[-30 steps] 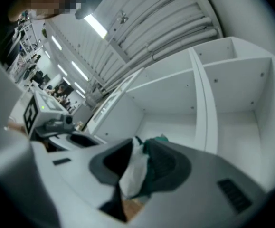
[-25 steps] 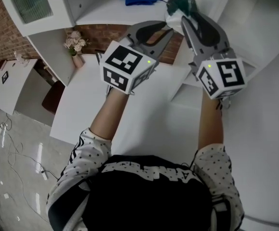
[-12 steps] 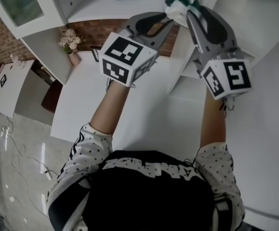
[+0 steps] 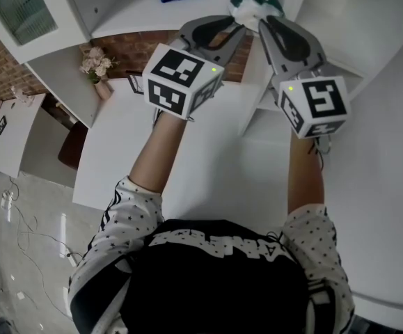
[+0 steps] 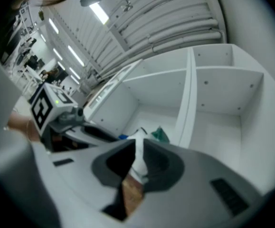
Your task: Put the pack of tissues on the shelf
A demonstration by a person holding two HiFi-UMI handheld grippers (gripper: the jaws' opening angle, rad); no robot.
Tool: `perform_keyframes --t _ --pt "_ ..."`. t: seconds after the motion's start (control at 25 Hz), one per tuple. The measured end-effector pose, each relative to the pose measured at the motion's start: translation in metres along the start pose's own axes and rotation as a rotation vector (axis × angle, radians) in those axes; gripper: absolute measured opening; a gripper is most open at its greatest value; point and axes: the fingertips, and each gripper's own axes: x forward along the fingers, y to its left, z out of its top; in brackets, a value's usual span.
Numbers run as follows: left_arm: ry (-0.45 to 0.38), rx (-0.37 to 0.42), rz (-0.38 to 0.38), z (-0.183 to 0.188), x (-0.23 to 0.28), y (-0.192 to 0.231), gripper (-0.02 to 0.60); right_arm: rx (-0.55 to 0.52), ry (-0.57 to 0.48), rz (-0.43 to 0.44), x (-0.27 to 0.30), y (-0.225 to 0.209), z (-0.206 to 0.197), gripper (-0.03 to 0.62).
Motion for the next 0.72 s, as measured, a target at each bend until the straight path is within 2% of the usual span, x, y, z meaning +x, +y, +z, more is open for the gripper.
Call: perform_keyframes --t 0.28,0.72 --pt "0.009 0.008 -0.011 -0.004 0.004 0.002 0.114 -0.018 0.061 -0.037 0.009 -0.007 -0.017 0.055" --pt "0.021 0.017 -0.012 -0.005 0.001 0.002 0.114 -0.023 0.093 -0.059 0.019 -0.012 -0.024 0.052"
